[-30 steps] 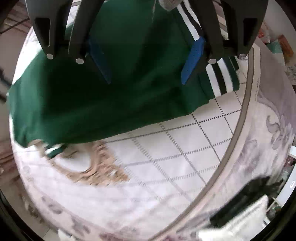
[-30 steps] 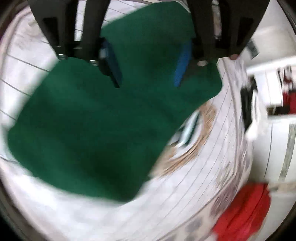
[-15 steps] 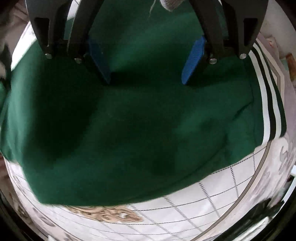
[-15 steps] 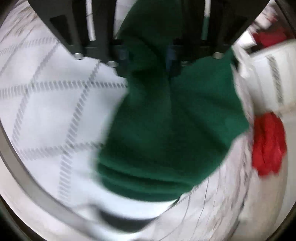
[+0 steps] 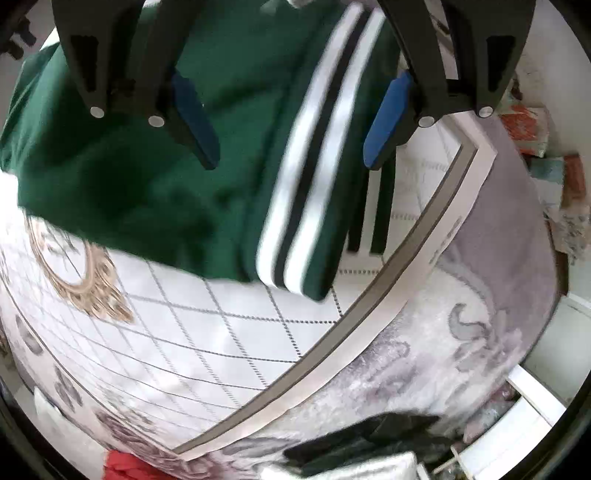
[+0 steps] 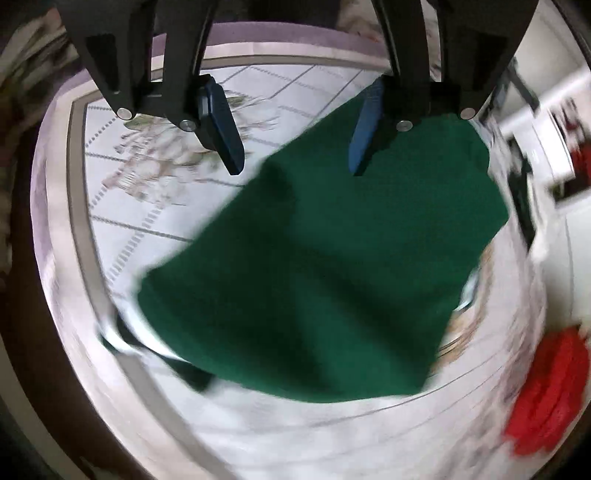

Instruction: Fold large clothes

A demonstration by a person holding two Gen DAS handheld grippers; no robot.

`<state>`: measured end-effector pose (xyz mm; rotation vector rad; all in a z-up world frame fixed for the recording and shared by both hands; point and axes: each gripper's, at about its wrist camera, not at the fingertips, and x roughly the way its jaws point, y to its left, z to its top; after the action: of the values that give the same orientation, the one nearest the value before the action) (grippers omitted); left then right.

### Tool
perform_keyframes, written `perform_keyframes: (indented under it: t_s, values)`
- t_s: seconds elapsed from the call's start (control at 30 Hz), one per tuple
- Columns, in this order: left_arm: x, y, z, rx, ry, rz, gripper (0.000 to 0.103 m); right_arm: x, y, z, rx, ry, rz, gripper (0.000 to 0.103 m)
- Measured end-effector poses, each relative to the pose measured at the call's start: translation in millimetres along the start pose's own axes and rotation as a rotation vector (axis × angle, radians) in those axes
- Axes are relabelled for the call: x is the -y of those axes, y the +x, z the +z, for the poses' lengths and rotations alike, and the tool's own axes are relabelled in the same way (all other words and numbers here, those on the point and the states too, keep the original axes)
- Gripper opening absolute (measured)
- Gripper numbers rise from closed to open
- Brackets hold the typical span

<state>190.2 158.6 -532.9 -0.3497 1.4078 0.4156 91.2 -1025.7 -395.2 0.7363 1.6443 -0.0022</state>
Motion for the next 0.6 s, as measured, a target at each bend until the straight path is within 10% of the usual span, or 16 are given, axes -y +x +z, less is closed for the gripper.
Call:
perform_keyframes:
  t_s: [0.17,0.3,0.5,0.6]
  values:
    - [2.9,59.2,25.8,-0.091,0.029,-0.030,0.072,-66.8,20.8,7.2,0.019,-0.026,0.048,0.061]
    - [6.3,23.2,17.6,0.045,0.112,-0.098,0.004,-113.6,52.2,5.4,0.028,-0.033,0.071,0.061]
    - [-36.8,-60.6,-7.5,0.158,0.008,-0.222,0.004,-166.5,82.8,-2.9,0.044,-0.086,-0.027,0.061]
    - [-49.4,-23.0,-3.9,0.094,-0.048,-0.177,0.004,-170.8,91.2,-5.8,0.024,-0.080,-0.051,0.061]
